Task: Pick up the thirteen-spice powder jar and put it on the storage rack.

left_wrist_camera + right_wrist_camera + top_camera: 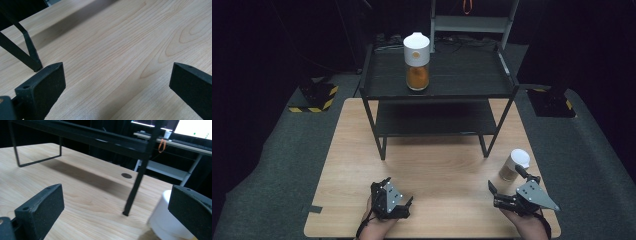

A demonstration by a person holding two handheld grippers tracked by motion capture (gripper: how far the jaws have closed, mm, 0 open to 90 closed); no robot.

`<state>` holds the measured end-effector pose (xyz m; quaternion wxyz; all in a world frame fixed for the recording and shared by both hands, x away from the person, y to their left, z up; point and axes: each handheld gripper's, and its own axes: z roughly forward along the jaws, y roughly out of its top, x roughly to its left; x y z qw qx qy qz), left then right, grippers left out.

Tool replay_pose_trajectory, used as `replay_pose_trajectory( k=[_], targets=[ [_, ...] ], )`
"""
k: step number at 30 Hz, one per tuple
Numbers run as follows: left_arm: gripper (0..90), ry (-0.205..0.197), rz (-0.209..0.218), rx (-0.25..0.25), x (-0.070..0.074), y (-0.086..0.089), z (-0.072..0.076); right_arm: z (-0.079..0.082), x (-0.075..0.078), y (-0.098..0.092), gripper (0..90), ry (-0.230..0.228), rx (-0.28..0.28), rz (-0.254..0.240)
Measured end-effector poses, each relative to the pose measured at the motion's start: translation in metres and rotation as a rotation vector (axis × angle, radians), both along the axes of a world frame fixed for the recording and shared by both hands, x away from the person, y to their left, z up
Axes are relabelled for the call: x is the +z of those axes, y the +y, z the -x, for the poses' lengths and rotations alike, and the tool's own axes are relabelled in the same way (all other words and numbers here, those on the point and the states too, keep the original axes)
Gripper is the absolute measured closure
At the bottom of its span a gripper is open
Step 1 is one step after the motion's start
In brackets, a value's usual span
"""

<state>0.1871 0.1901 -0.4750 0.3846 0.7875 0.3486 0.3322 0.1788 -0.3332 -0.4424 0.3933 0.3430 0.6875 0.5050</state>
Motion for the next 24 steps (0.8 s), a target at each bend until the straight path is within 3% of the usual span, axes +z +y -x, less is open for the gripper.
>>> replay_pose_trajectory(
  k=[13, 24],
  targets=[
    [0.5, 0.003, 0.002, -0.003, 0.0, 0.001, -0.001, 0.002, -0.001, -0.017, 0.0, -0.009, -0.096, -0.025],
    [0.5, 0.002, -0.001, -0.006, 0.0, 0.001, -0.001, -0.004, -0.008, -0.022, 0.0, 0.014, -0.164, -0.029]
  ],
)
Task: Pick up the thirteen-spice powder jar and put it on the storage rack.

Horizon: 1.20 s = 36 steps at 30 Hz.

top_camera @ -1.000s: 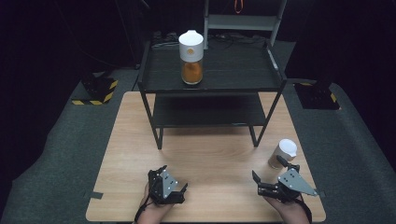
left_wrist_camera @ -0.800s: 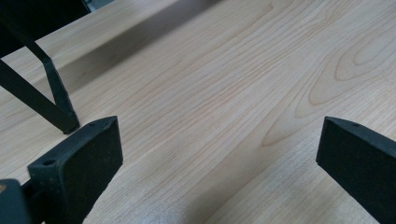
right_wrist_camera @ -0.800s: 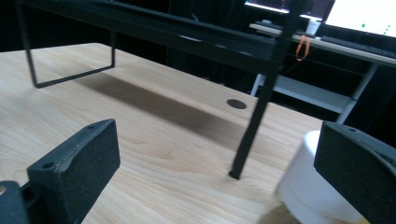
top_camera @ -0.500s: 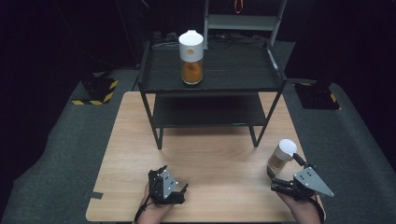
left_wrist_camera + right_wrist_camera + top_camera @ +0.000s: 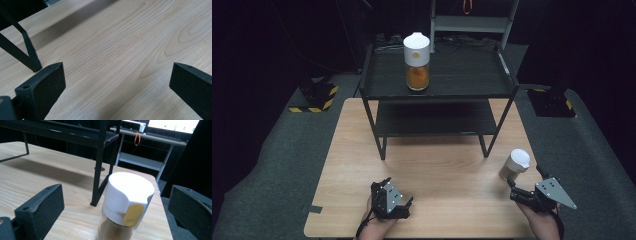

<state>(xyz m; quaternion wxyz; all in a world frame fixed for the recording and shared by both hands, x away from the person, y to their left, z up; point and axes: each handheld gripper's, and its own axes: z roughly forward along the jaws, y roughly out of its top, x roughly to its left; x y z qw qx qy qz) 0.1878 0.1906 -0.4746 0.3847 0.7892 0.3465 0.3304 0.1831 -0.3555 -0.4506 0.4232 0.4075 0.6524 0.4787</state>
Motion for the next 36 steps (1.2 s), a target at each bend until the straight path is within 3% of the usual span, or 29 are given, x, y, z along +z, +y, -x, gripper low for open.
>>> replay_pose_trajectory(
  k=[10, 24, 36],
  targets=[
    [0.5, 0.002, 0.019, -0.002, 0.0, 0.003, 0.0, -0.012, -0.011, -0.001, 0.0, 0.038, -0.031, -0.035],
    [0.5, 0.002, 0.025, -0.007, -0.001, 0.005, 0.0, -0.034, -0.022, -0.012, 0.8, 0.074, -0.015, -0.071],
    [0.5, 0.002, 0.039, -0.003, -0.001, 0.007, 0.0, -0.048, -0.036, -0.017, 13.5, 0.092, 0.004, -0.12]
  ],
)
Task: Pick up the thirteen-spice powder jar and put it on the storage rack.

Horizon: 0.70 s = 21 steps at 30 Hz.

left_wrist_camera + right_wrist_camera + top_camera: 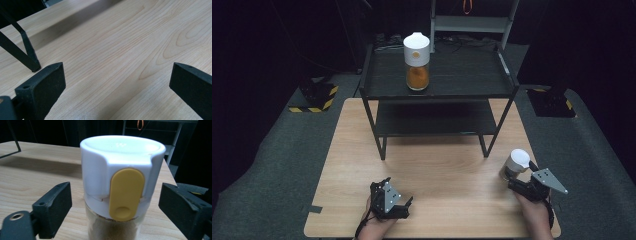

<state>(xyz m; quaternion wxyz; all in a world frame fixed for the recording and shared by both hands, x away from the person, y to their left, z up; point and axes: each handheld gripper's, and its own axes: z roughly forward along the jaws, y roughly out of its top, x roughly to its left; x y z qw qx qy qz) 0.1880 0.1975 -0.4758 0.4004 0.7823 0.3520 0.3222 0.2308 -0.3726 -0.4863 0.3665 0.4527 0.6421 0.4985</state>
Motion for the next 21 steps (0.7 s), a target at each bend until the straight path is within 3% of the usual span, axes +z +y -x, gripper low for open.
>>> replay_pose_trajectory(
  k=[8, 12, 21],
  targets=[
    [0.5, 0.0, 0.006, 0.001, 0.0, 0.001, 0.0, -0.008, -0.009, -0.004, 24.0, -0.006, 0.026, -0.014],
    [0.5, -0.001, 0.011, 0.003, -0.001, 0.001, 0.0, -0.01, -0.016, -0.007, 29.2, -0.018, 0.025, -0.047],
    [0.5, -0.002, 0.011, 0.006, -0.001, 0.001, 0.001, -0.01, -0.018, -0.008, 29.9, -0.031, 0.027, -0.05]
  ],
)
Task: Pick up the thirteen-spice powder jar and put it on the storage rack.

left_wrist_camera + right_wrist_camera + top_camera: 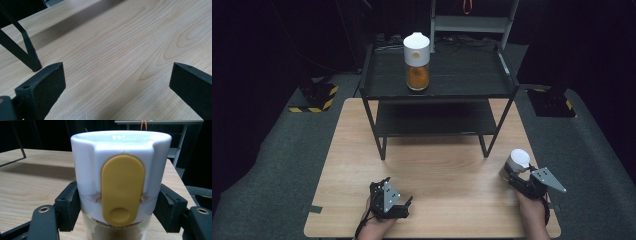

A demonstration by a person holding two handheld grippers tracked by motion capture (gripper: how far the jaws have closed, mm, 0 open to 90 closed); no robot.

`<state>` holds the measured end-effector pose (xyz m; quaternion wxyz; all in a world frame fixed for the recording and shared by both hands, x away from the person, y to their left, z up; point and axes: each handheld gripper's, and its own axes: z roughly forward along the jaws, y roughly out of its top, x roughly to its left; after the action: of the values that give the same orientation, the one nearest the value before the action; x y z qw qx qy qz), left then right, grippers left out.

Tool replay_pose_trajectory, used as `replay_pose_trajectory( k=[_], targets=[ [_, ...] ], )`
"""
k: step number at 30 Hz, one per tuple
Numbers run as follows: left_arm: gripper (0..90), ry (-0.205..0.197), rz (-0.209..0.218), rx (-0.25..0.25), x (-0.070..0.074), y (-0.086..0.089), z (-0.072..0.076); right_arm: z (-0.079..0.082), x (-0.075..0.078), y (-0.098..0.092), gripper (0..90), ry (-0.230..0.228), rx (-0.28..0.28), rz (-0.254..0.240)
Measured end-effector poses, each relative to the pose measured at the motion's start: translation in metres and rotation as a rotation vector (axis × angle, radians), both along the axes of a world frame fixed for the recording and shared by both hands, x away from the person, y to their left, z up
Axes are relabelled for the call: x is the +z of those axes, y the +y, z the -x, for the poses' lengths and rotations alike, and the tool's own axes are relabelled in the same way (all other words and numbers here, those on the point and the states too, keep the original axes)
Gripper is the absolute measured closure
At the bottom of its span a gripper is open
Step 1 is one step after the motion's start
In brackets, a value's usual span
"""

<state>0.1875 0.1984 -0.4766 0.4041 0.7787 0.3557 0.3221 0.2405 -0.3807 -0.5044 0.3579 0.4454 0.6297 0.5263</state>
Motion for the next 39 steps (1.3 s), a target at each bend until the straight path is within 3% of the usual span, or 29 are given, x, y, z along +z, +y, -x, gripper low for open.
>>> replay_pose_trajectory(
  k=[17, 31, 39],
  targets=[
    [0.5, 0.004, 0.006, 0.003, 0.0, 0.001, -0.001, 0.006, 0.004, 0.001, 30.3, -0.017, 0.013, 0.007],
    [0.5, 0.005, 0.006, -0.003, 0.0, 0.002, -0.001, 0.024, 0.024, 0.008, 30.2, -0.085, 0.066, 0.011],
    [0.5, 0.007, 0.009, -0.006, 0.001, 0.003, -0.001, 0.03, 0.037, 0.016, 30.2, -0.109, 0.133, 0.005]
  ],
)
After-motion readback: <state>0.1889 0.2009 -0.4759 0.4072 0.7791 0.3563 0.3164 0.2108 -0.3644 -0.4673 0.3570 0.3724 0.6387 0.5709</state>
